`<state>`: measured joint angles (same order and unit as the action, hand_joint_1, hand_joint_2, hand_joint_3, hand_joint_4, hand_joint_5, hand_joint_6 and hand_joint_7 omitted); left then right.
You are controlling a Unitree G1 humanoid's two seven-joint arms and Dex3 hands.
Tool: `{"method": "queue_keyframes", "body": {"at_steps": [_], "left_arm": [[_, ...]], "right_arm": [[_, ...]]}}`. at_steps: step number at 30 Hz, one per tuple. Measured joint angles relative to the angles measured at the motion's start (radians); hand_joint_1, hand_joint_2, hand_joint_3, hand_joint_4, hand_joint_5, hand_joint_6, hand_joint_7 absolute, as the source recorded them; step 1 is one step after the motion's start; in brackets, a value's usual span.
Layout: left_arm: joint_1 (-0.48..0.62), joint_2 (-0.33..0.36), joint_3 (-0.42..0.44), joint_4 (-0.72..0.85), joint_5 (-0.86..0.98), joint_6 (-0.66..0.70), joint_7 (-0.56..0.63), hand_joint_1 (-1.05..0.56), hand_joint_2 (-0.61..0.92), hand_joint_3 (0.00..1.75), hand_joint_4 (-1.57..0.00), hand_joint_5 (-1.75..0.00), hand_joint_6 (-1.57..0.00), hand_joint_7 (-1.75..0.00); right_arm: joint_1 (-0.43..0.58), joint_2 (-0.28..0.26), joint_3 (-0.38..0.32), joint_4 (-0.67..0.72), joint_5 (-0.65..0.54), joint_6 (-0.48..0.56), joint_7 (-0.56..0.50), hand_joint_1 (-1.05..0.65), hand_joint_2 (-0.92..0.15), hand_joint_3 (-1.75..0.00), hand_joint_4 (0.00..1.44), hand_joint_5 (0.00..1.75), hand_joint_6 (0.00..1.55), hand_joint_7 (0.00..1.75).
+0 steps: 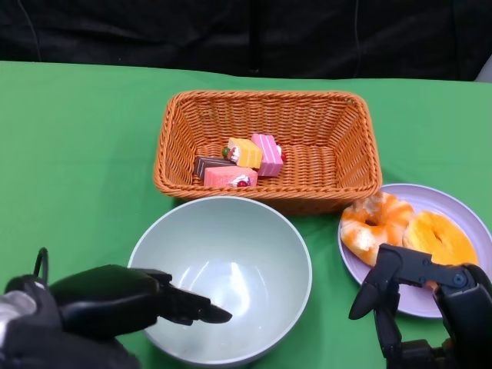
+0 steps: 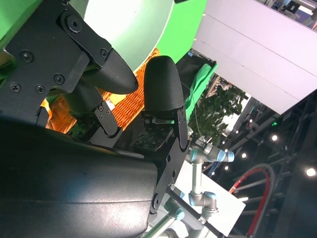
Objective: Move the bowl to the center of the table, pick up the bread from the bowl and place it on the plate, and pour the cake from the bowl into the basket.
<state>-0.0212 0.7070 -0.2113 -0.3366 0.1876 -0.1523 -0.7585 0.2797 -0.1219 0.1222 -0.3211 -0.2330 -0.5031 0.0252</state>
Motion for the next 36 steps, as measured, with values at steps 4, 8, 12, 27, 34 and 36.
{"method": "queue_keyframes", "body": {"at_steps": [4,8,12,27,34,36], "left_arm": [[0.010,-0.038,0.079,0.010,-0.204,0.004,-0.020,-0.85,0.92,0.22,-0.20,-0.54,-0.44,-0.06],[0.075,-0.211,0.146,0.026,-0.337,-0.074,0.096,-0.58,0.92,0.27,-0.48,-0.67,-0.63,-0.13],[0.129,-0.371,0.165,0.027,-0.370,-0.119,0.226,-0.29,0.84,0.47,-0.62,-1.17,-0.78,-0.57],[0.318,-0.615,0.172,-0.078,-0.273,-0.175,0.504,-0.09,0.35,1.60,-1.00,-1.75,-0.80,-1.68],[0.354,-0.641,0.158,-0.053,-0.283,-0.219,0.507,-0.07,0.35,1.62,-1.01,-1.75,-0.82,-1.68],[0.362,-0.642,0.156,-0.037,-0.296,-0.231,0.507,-0.08,0.35,1.61,-1.02,-1.75,-0.82,-1.68]], "right_arm": [[-0.007,0.007,0.004,-0.003,0.012,0.015,0.004,-0.08,-0.16,-1.74,0.96,1.74,0.85,1.40],[-0.009,0.016,0.012,-0.009,0.010,0.021,0.005,-0.06,-0.15,-1.73,0.95,1.75,0.84,1.39],[-0.008,0.024,0.033,-0.019,0.012,0.031,0.009,-0.07,-0.16,-1.73,0.94,1.74,0.85,1.38],[-0.035,0.035,0.074,0.037,0.051,-0.032,0.038,-0.06,-0.16,-1.70,0.91,1.63,0.89,1.34],[-0.037,0.030,0.072,0.081,0.057,-0.077,0.048,-0.07,-0.12,-1.74,0.94,1.62,0.90,1.33],[-0.037,0.027,0.071,0.096,0.057,-0.095,0.048,-0.07,-0.12,-1.74,0.95,1.62,0.90,1.33]]}}
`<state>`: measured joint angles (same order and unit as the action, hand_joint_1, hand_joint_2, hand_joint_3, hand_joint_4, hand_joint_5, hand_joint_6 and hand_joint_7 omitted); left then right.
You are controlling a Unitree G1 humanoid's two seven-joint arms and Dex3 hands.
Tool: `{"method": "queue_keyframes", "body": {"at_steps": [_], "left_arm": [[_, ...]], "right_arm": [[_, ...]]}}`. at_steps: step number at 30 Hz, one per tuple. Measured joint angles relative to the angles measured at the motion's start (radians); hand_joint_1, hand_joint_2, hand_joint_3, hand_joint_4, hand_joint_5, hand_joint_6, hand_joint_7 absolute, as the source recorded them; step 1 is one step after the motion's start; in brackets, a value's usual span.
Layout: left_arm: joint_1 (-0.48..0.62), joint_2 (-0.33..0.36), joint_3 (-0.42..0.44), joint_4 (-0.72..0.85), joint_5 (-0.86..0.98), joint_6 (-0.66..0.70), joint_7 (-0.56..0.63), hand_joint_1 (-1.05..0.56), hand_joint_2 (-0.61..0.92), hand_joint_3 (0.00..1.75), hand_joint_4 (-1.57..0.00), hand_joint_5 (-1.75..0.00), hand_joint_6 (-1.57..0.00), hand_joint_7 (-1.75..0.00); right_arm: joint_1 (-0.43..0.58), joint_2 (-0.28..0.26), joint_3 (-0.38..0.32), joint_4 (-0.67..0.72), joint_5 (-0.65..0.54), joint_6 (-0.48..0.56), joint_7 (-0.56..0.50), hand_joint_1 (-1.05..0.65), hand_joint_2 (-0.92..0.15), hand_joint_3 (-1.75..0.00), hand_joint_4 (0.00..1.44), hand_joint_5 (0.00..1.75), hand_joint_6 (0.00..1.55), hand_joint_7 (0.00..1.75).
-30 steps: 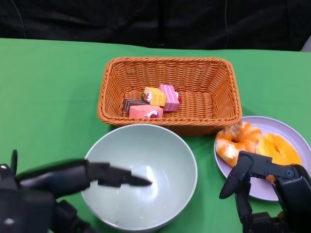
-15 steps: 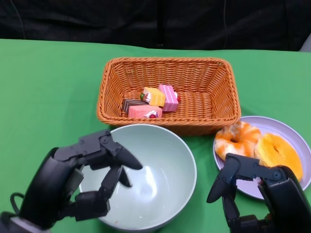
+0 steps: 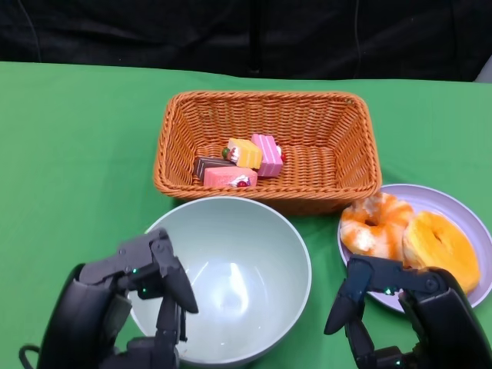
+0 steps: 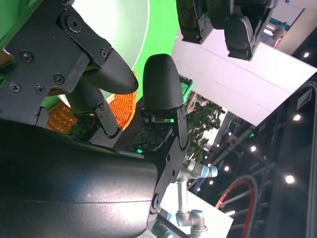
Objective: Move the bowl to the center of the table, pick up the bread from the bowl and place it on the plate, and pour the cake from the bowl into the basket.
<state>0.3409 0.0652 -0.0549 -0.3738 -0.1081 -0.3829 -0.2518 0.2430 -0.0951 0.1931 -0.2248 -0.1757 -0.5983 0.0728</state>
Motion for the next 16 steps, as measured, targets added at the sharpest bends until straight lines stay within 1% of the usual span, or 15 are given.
{"method": "queue_keyframes", "body": {"at_steps": [4,7,11,16], "left_arm": [[0.020,0.001,-0.008,0.014,-0.012,-0.022,-0.002,-0.11,0.33,1.58,-1.03,-1.75,-0.87,-1.63],[0.024,0.001,-0.013,0.036,-0.012,-0.042,-0.002,-0.08,0.31,1.60,-1.03,-1.75,-0.90,-1.61],[0.023,0.001,-0.021,0.064,-0.037,-0.067,-0.011,-0.08,0.31,1.61,-1.03,-1.75,-0.90,-1.58],[0.016,0.003,-0.018,0.086,-0.044,-0.083,-0.011,-0.11,0.32,1.57,-1.02,-1.75,-0.90,-1.58]], "right_arm": [[0.001,-0.012,-0.001,0.035,0.005,-0.046,0.002,-0.08,-0.13,-1.75,0.94,1.65,0.90,1.32],[0.003,-0.019,-0.001,0.048,0.012,-0.065,0.003,-0.09,-0.13,-1.75,0.93,1.65,0.90,1.32],[0.006,-0.023,-0.001,0.056,0.013,-0.071,0.003,-0.09,-0.12,-1.75,0.92,1.66,0.90,1.32],[0.007,-0.024,-0.001,0.062,0.018,-0.080,0.006,-0.08,-0.13,-1.75,0.92,1.66,0.90,1.33]]}}
